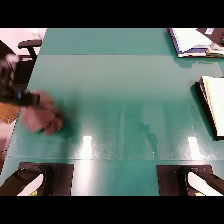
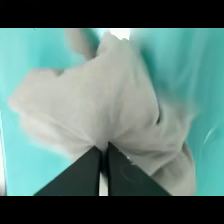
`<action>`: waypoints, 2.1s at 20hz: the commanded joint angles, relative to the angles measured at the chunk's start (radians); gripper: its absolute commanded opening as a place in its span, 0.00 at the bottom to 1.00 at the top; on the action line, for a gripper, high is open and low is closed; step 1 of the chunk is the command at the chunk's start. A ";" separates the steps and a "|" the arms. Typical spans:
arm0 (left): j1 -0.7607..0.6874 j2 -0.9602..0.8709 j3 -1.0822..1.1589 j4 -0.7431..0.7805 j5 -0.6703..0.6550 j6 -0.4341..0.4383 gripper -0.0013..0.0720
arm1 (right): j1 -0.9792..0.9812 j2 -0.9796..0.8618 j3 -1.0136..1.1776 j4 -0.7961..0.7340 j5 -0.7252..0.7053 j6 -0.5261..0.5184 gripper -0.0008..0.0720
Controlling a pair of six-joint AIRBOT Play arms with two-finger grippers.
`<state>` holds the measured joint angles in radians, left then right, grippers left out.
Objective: Fold the shirts.
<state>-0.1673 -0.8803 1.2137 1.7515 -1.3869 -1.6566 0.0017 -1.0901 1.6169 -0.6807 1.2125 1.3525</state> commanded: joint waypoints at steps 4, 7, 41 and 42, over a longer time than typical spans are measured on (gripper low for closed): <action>-0.340 -0.032 0.401 -0.042 0.094 0.016 0.04 | -0.002 0.000 0.123 -0.003 -0.062 0.000 0.03; -0.488 -0.132 0.453 -0.044 0.129 0.042 0.04 | -0.007 0.000 0.167 -0.004 -0.080 0.000 0.03; -0.239 -0.706 0.139 -0.644 0.439 0.225 0.05 | -0.100 0.018 -0.550 -0.287 0.183 0.061 0.32; -0.239 -0.706 0.162 -0.642 0.428 0.226 0.05 | -0.087 0.013 -0.632 -0.286 0.170 0.061 0.68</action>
<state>-0.4065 -1.5833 1.3231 1.1038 -0.9230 -1.4441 -0.0959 -1.0874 1.2011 -0.9096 1.3968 1.3994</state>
